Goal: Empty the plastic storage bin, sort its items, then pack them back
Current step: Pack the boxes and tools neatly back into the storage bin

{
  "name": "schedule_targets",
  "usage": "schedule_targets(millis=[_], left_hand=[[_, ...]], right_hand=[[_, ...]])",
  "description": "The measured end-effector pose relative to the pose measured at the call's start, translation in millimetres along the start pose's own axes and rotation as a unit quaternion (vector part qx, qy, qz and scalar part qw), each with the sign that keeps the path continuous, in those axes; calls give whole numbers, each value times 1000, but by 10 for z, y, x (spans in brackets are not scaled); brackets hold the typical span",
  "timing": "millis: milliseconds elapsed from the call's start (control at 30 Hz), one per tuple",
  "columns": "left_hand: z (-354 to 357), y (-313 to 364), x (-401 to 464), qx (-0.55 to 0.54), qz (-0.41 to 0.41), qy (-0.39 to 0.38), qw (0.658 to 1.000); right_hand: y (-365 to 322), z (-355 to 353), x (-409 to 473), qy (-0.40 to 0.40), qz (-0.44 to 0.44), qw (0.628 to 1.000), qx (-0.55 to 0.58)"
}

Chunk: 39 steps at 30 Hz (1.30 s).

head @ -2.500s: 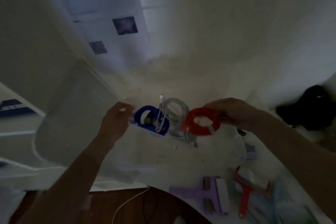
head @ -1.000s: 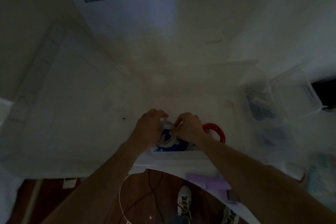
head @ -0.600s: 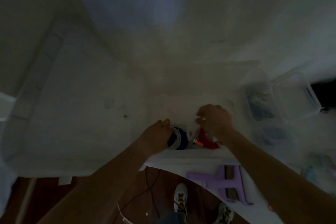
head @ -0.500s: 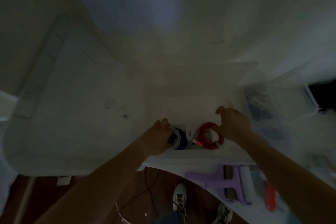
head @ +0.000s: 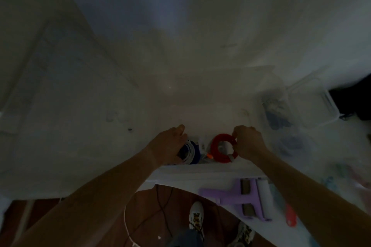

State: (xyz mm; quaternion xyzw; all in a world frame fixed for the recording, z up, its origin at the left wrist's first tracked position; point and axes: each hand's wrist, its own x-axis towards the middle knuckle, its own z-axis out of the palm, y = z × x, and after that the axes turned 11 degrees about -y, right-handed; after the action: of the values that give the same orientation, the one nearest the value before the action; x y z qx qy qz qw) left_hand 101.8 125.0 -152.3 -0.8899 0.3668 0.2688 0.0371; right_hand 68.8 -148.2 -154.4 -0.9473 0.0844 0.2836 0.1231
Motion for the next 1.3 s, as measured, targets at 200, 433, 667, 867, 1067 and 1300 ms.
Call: schedule_targets(millis=[200,433,667,867,1067,1300], left_hand=[[31,-64,39,67,43,-97,992],[0,-113,8,-74,-3,-44,996],[11,-28,-34,-182,-161,77,967],[7,3,-75,-147,-250,22,957],[58,-31,-15,-255,-260,-35,930],[-12,-85,74,-621,-308,9,721]], right_hand=[[-237,-42,11,11,-3,999,47],[-619,12,48,8,-91,996,18],[-380,-115,-35,-21,-12,995,98],[-564,15,49,19,-111,990,89],[-511,109,148,-65,-129,988,54],[-410,31,51,-103,-225,968,-33]])
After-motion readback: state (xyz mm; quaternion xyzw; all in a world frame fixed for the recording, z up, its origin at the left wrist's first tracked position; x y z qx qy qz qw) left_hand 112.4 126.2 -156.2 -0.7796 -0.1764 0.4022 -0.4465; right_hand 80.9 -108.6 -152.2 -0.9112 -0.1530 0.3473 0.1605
